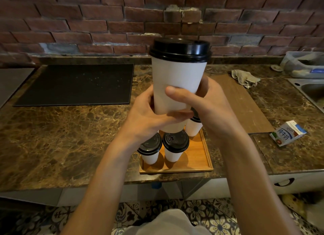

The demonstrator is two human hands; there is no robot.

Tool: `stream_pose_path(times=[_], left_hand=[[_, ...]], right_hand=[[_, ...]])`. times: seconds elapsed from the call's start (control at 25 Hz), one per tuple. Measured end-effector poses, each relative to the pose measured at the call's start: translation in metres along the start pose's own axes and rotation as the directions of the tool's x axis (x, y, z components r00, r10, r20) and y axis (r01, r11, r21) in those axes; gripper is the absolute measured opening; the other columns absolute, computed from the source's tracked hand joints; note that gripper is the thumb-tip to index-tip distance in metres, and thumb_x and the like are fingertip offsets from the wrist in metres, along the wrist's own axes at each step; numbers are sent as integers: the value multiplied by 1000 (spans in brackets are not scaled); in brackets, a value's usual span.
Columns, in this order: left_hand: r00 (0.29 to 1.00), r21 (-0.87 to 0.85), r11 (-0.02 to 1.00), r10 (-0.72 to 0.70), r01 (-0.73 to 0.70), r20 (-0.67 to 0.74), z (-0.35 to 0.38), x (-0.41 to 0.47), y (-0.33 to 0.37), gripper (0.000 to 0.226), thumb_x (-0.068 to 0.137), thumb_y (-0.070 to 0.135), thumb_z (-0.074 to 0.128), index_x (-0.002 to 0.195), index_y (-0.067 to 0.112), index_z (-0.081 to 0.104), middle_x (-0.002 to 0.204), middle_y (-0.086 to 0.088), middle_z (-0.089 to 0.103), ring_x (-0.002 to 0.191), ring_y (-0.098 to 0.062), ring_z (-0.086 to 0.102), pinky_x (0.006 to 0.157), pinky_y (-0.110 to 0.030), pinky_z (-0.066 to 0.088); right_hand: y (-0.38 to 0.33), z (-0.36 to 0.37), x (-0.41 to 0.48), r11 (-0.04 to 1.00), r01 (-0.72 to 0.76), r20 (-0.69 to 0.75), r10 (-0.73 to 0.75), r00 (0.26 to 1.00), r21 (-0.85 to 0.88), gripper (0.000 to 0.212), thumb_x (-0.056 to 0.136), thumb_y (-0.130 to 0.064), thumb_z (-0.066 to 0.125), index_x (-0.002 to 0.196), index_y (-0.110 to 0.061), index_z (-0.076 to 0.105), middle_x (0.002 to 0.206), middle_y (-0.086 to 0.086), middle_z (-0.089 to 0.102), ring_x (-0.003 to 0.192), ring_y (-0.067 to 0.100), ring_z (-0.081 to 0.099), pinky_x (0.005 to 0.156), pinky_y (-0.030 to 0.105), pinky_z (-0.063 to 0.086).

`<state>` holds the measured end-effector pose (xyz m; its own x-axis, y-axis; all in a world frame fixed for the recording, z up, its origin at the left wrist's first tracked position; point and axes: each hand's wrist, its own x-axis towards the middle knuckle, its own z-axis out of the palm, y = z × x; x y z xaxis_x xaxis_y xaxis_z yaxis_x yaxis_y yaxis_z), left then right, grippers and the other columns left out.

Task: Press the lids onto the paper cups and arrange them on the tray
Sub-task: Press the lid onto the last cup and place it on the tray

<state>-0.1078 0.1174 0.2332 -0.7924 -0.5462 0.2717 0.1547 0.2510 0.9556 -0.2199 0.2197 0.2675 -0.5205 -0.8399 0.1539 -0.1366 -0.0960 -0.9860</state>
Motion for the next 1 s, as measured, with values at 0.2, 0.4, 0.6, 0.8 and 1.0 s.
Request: stream_pose_path(times=[0.2, 0.4, 0.6, 0.8, 1.0], left_hand=[[994, -11, 999, 48, -49, -98, 6, 3, 5, 59, 56, 34, 78, 109, 32, 52, 97, 34, 65, 96, 11, 62, 69, -5, 50], [982, 62, 997, 51, -40, -185, 10, 6, 0, 58, 63, 18, 84, 105, 39, 49, 92, 39, 63, 93, 18, 59, 68, -1, 47], [973, 92, 995, 58, -38, -222, 15, 6, -8, 58, 68, 12, 79, 118, 20, 52, 107, 14, 62, 100, 10, 60, 73, -3, 48], [979, 114, 993, 34, -11, -201, 15, 7, -9, 60, 65, 6, 81, 113, 26, 51, 104, 16, 60, 94, 16, 58, 69, -1, 46], [993, 90, 996, 28, -18, -117, 6, 9, -5, 60, 65, 8, 83, 104, 39, 50, 101, 21, 63, 97, 11, 61, 70, -4, 49]], right_hand=[[-2, 9, 0, 997, 33, -105, -40, 994, -70, 67, 68, -41, 79, 128, -24, 54, 118, -6, 65, 109, 9, 63, 86, 34, 59], [-2, 18, 0, 992, 73, -204, -92, 975, -102, 70, 67, -43, 81, 128, -22, 53, 115, -9, 63, 103, 1, 62, 77, 18, 57], [5, 30, 0, 984, 65, -297, -112, 948, -164, 76, 64, -47, 84, 128, -26, 47, 112, -12, 60, 103, 3, 61, 81, 28, 59], [8, 28, 2, 987, 50, -321, -96, 942, -151, 73, 65, -43, 86, 126, -23, 52, 110, -10, 63, 100, 4, 64, 80, 32, 60], [0, 15, 6, 991, 72, -242, -98, 965, -115, 70, 66, -36, 87, 126, -20, 54, 111, -7, 66, 100, 4, 66, 78, 27, 60]])
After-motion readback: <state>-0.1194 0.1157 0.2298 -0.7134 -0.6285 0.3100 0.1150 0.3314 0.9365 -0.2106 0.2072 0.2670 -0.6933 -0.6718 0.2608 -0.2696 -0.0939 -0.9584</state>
